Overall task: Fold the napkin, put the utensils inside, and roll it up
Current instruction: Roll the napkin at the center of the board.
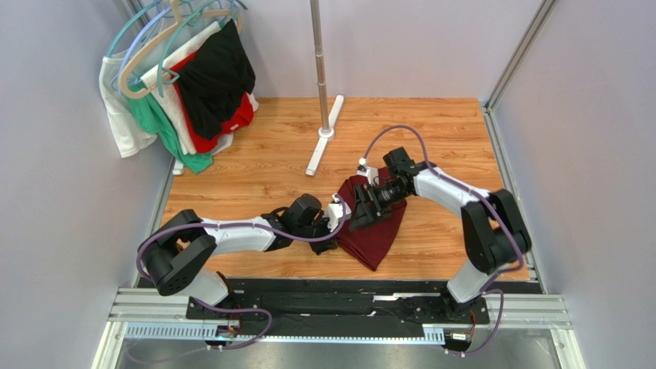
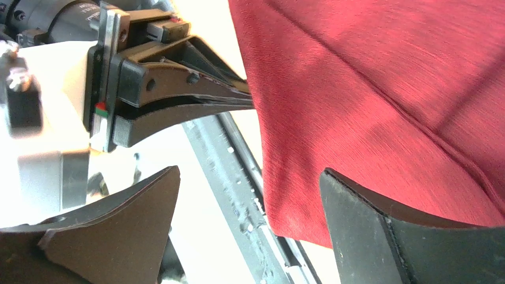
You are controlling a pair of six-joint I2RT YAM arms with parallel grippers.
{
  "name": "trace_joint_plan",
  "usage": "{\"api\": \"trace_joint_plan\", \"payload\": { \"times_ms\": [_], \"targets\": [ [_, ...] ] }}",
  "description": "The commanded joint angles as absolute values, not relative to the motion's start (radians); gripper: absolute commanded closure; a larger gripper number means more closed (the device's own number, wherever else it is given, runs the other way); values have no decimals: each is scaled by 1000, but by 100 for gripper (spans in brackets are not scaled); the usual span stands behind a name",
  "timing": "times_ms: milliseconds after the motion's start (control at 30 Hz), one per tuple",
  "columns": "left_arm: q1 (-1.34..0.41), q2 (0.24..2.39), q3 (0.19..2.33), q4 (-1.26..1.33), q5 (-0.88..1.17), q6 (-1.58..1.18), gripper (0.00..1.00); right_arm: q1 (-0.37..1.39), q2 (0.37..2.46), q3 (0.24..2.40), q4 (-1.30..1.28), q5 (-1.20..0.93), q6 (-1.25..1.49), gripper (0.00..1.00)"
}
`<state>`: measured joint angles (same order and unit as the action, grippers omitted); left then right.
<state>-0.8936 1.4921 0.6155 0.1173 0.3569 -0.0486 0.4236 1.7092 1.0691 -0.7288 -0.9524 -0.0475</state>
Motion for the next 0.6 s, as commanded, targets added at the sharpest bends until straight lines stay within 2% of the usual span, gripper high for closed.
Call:
{"api": "trace_joint_plan", "payload": {
  "times_ms": [0,67,133,167,200,233,267,333,433,467,567],
  "targets": [
    [-877,1462,617,158,440,-77,91,420,1488,939,-568,-681,219,8],
    [-873,1462,614,158,445,-81,90,439,1313,869,-494,-510,309,8],
    [-867,1460,612,164,452,-89,90,500,1179,763,-408,-427,353,8],
    [-864,1460,611,169,457,-94,89,540,1067,741,-400,-255,385,8],
    [-855,1460,612,172,462,-103,89,593,1025,720,-379,-174,380,8],
    [-851,1463,612,173,465,-109,89,749,999,694,-380,-61,376,8],
    [-845,1465,615,173,478,-113,89,821,983,693,-388,165,371,7],
    [-836,1470,615,175,482,-129,89,985,1014,695,-416,381,383,7],
    [-824,1482,614,172,500,-141,88,1151,1110,704,-413,524,364,7],
    [-821,1483,614,172,509,-141,88,1190,1138,712,-408,620,347,6],
    [-815,1493,612,172,521,-146,88,1261,1251,724,-388,724,330,5]
  ]
}}
